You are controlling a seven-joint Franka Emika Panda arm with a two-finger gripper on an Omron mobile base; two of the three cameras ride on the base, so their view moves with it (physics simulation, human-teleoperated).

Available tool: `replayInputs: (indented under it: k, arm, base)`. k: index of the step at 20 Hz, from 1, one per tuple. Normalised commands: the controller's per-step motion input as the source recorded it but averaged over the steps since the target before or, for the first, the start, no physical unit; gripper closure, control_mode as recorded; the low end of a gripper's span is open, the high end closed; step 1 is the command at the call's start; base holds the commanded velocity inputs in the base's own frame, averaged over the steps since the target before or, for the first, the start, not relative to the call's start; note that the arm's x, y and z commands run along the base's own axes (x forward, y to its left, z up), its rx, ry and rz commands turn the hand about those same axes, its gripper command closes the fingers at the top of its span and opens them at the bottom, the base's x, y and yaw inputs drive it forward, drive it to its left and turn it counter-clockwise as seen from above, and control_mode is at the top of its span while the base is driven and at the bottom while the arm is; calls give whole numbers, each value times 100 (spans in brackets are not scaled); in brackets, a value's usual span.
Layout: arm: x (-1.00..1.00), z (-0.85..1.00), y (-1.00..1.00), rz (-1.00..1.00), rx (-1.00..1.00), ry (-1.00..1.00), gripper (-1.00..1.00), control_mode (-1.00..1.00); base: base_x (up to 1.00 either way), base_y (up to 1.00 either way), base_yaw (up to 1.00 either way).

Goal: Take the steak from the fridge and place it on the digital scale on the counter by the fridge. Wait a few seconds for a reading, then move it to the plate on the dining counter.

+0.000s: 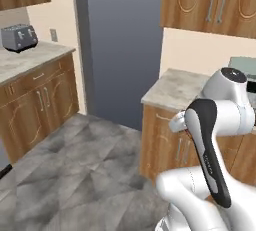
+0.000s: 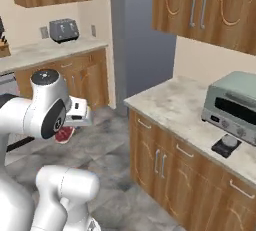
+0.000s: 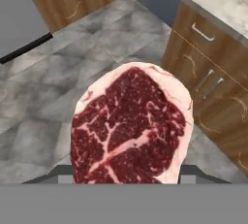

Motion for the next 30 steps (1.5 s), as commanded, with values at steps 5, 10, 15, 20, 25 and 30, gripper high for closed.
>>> replayInputs:
  k: [5,10,15,20,25,30]
  arm:
    - [0,0,0,0,0,0,100,100]
    - [0,0,0,0,0,0,100,100]
    - [0,0,0,0,0,0,100,100]
    - [0,0,0,0,0,0,100,100]
    - [0,0,0,0,0,0,100,100]
    - [0,0,0,0,0,0,100,100]
  base:
    - [50,37,77]
    - [60,39,76]
    - [60,46,78]
    - [62,45,81]
    - [66,32,84]
    - [63,25,85]
